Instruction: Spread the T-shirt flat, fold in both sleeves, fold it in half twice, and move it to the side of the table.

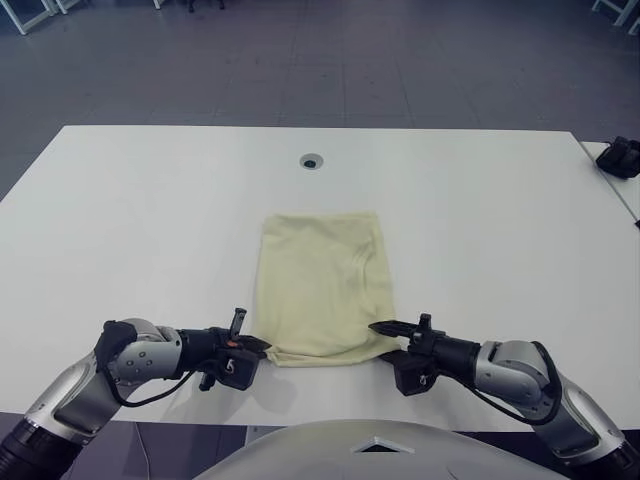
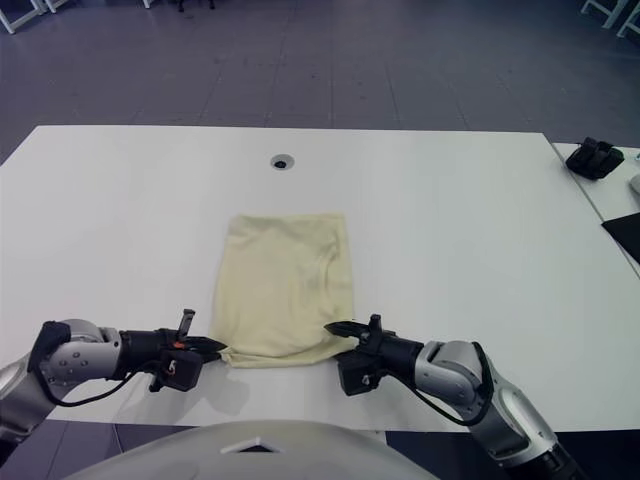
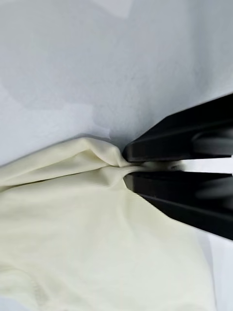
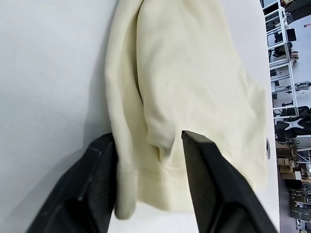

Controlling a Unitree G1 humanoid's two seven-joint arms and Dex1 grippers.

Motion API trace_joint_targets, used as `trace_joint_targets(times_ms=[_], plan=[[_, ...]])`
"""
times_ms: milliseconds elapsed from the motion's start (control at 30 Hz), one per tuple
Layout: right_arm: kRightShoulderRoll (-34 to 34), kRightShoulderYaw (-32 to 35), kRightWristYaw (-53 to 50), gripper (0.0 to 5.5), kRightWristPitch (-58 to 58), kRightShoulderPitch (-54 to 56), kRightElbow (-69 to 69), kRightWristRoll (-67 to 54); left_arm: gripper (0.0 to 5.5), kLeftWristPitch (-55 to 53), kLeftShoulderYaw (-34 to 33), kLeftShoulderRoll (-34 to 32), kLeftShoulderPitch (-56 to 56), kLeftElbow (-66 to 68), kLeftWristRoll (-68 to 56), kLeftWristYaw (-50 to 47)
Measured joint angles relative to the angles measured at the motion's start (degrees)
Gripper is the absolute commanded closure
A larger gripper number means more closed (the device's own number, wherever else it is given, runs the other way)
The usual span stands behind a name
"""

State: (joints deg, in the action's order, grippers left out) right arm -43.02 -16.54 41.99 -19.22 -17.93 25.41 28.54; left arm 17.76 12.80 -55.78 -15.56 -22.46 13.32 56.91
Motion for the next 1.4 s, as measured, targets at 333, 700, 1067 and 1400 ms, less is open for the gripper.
trace_joint_targets(times_ms=[333, 700, 1067, 1400], plan=[[-1.17, 0.05, 0.59, 5.50, -0.92, 1.24, -1.06, -1.23, 5.40, -0.49, 0.78, 0.31, 0.99, 0.28, -0.18, -0.11], [-5.04, 5.05, 8.92, 5.50, 10.62, -1.02, 5.54, -16.15, 5.40, -15.18, 0.81, 3.23, 6.16, -0.56, -12.94, 5.17], [-11.69, 7.70, 19.35, 5.50, 28.53, -5.51, 12.47, -31.73, 5.40, -33.32, -0.49, -1.29, 3.04, -8.89, -28.46, 13.27], [-11.12, 13.74, 21.81, 5.50, 47.90, 8.85, 10.39, -53.23, 5.40, -47.56, -3.26, 0.87, 15.74, -4.84, -42.16, 14.99]])
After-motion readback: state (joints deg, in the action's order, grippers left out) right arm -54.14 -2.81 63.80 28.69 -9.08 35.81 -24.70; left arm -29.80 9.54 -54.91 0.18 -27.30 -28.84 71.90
